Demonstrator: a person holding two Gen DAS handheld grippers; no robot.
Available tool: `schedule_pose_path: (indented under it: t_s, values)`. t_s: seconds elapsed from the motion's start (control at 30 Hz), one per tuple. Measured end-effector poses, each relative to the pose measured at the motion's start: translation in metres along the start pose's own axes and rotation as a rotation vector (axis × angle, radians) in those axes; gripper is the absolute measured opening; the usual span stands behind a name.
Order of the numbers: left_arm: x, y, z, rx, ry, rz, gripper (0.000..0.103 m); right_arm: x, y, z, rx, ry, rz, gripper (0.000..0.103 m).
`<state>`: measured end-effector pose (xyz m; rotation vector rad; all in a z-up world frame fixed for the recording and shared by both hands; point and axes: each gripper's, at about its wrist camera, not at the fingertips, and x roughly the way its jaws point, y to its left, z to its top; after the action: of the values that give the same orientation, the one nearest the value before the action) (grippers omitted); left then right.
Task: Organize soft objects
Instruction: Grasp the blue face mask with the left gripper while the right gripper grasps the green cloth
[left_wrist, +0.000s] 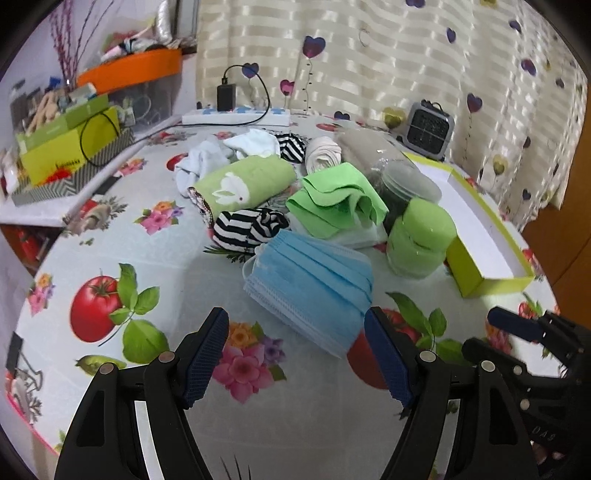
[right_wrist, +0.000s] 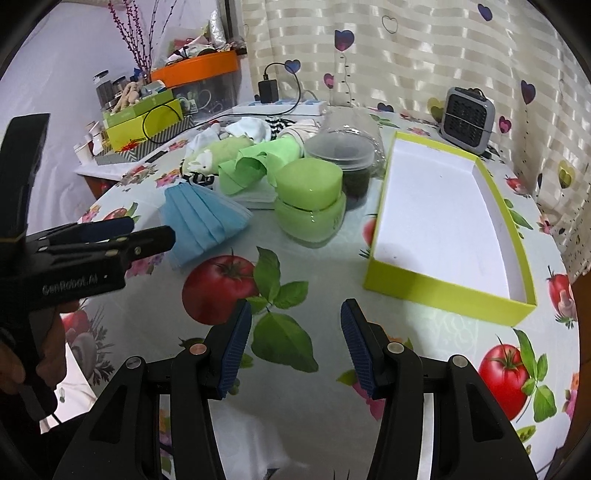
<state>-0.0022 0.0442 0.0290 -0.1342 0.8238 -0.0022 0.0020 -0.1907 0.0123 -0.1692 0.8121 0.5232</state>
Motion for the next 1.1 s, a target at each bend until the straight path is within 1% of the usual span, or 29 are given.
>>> schedule_pose_path:
  t_s: [0.17, 0.33, 0.43, 0.57, 0.63, 0.67, 0.73, 0.83, 0.93, 1.1]
  values:
    - [0.020, 0.004, 0.005, -0.034, 0.042, -0.044, 0.076, 0.004, 0.000, 0.002, 0.002, 0.005, 0.008, 0.052]
    - [0.038, 0.001, 0.007, -0.044, 0.073, -0.042, 0.076, 0.006, -0.001, 0.004, 0.002, 0.006, 0.007, 0.052]
    - [0.041, -0.002, 0.009, -0.027, 0.066, -0.046, 0.075, 0.006, -0.001, 0.005, 0.003, 0.004, 0.009, 0.051]
    - [0.042, -0.003, 0.009, -0.021, 0.051, -0.075, 0.066, 0.005, 0.001, 0.010, -0.005, -0.006, 0.012, 0.051]
    - [0.043, -0.002, 0.009, -0.025, 0.046, -0.084, 0.055, 0.004, 0.002, 0.014, -0.010, -0.020, 0.022, 0.051]
    - [0.042, 0.001, 0.009, -0.035, 0.044, -0.091, 0.051, 0.003, 0.003, 0.015, -0.011, -0.023, 0.025, 0.051]
    - [0.042, 0.006, 0.009, -0.058, 0.044, -0.104, 0.036, 0.003, 0.005, 0.019, -0.016, -0.031, 0.032, 0.051]
    - [0.041, 0.013, 0.008, -0.078, 0.042, -0.116, 0.031, 0.003, 0.009, 0.023, -0.026, -0.039, 0.043, 0.051]
    - [0.038, 0.018, 0.007, -0.085, 0.037, -0.117, 0.030, 0.003, 0.015, 0.029, -0.044, -0.051, 0.053, 0.051]
    - [0.030, 0.028, 0.006, -0.103, 0.023, -0.110, 0.025, 0.005, 0.029, 0.054, -0.100, -0.089, 0.060, 0.051]
